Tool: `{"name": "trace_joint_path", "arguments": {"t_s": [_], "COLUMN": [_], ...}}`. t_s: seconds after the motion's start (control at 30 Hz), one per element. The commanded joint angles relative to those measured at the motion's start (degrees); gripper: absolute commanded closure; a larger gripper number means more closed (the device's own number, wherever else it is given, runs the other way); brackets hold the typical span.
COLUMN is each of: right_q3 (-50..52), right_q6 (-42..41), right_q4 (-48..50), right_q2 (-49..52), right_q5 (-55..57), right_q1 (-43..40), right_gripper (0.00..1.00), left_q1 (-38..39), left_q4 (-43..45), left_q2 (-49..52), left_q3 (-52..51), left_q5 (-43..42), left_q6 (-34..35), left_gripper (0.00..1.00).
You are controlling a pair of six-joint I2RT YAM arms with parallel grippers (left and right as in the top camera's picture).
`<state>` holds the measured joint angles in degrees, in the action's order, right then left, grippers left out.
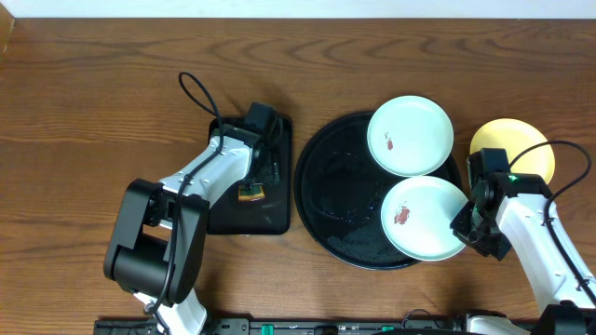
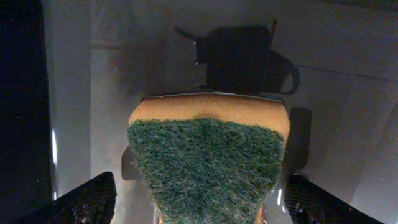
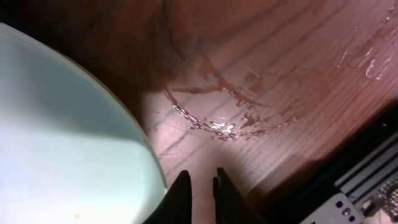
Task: Clean dirty plates on tray and stack at the side
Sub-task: 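Release the yellow plate and move right gripper to the lower green plate, then drag the lower green plate left across the round tray with right gripper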
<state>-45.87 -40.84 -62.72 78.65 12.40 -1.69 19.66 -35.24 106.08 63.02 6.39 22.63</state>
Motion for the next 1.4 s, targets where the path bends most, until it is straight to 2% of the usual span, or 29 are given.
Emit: {"name": "trace_joint_path", "arguments": {"t_s": [0.0,0.2,0.3,0.63,0.77,1.03,1.37], "right_q3": [0.79,0.76,0.76,-1.2,-3.06,-4.15,2.86], "right_q6": [0.13,9.84,10.1,12.44,15.19,14.53,12.2], "right_q4": [1.6,4.9,4.2,2.49,1.6,3.34,9.09], "right_q2": [-0.66,-0.66,-0.66,-0.7,-0.7,-0.7,-0.7], "right_q5": [-0.28,-7.37,-6.6,-8.0,-11.69,-11.23,-11.3], "right_q1": [0.31,0.28,0.28,0.24,0.24,0.24,0.28], "right_gripper": [0.86,0.73,0.66,0.63,0.59,0.58,0.57], "left_q1": [-0.09,-0.09,-0.09,-0.09,-0.09,-0.09,-0.09], "left_q4": [0.0,0.0,0.0,0.02,0.04,0.04,0.24], "left_q2": [0.85,0.85,0.85,0.85,0.87,0.87,0.87], "left_q3": [-0.28,-0.28,-0.28,-0.28,-0.28,-0.28,-0.28], "left_q5": [0.52,0.52,0.52,0.52,0.52,0.52,0.52], "left_q6": [-0.31,-0.31,-0.31,-0.28,-0.28,-0.28,-0.28], "left_gripper": [0.13,0.13,0.13,0.13,0.13,0.13,0.13]}}
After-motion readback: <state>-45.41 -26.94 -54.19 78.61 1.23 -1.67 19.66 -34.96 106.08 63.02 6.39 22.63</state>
